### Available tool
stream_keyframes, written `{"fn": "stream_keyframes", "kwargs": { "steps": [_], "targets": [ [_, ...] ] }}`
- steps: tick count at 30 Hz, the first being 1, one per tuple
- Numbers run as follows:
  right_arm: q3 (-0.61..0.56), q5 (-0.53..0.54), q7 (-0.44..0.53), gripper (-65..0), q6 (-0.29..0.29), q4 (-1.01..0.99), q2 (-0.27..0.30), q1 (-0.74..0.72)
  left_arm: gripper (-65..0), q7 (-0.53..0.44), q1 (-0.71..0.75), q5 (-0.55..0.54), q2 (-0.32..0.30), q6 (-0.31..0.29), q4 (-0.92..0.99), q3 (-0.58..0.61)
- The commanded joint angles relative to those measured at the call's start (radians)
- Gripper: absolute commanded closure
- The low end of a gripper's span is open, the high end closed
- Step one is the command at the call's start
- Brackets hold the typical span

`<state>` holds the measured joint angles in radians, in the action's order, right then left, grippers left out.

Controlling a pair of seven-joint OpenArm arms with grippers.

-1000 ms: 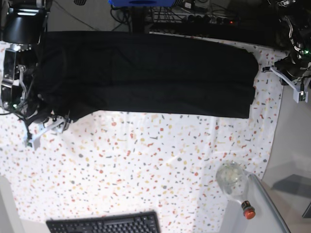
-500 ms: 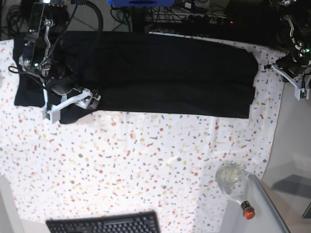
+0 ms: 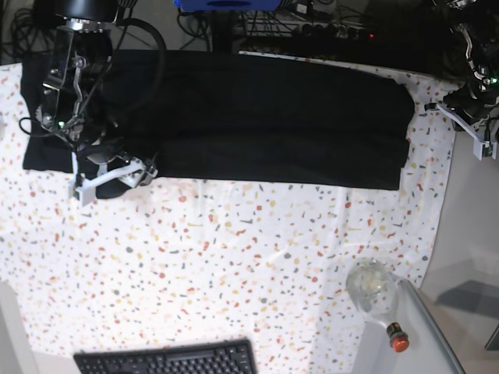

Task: Layout the t-shirt on the table in an organized manner, then fold the t-shirt properly
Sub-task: 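Smooth the folded shirt end with the right gripper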

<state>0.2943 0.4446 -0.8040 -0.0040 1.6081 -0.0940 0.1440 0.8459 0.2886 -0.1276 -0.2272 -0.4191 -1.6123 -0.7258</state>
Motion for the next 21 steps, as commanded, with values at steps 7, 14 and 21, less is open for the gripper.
{"fn": "stream_keyframes", "kwargs": {
  "steps": [7, 14, 21],
  "targets": [
    [0.015, 0.012, 0.013, -40.4, 0.003, 0.01, 0.006, -0.004, 0.0, -0.017, 0.001, -0.001, -0.018, 0.006, -0.013, -0.007],
    [0.015, 0.012, 0.015, -40.4, 0.005, -0.012, 0.006, -0.044, 0.0, -0.017, 0.001, -0.001, -0.018, 0.006, -0.013, -0.007],
    [0.015, 0.012, 0.019, -40.4, 0.005, -0.111, 0.006, -0.097, 0.0, -0.017, 0.002, -0.001, -0.018, 0.006, -0.013, -0.007]
  ]
}}
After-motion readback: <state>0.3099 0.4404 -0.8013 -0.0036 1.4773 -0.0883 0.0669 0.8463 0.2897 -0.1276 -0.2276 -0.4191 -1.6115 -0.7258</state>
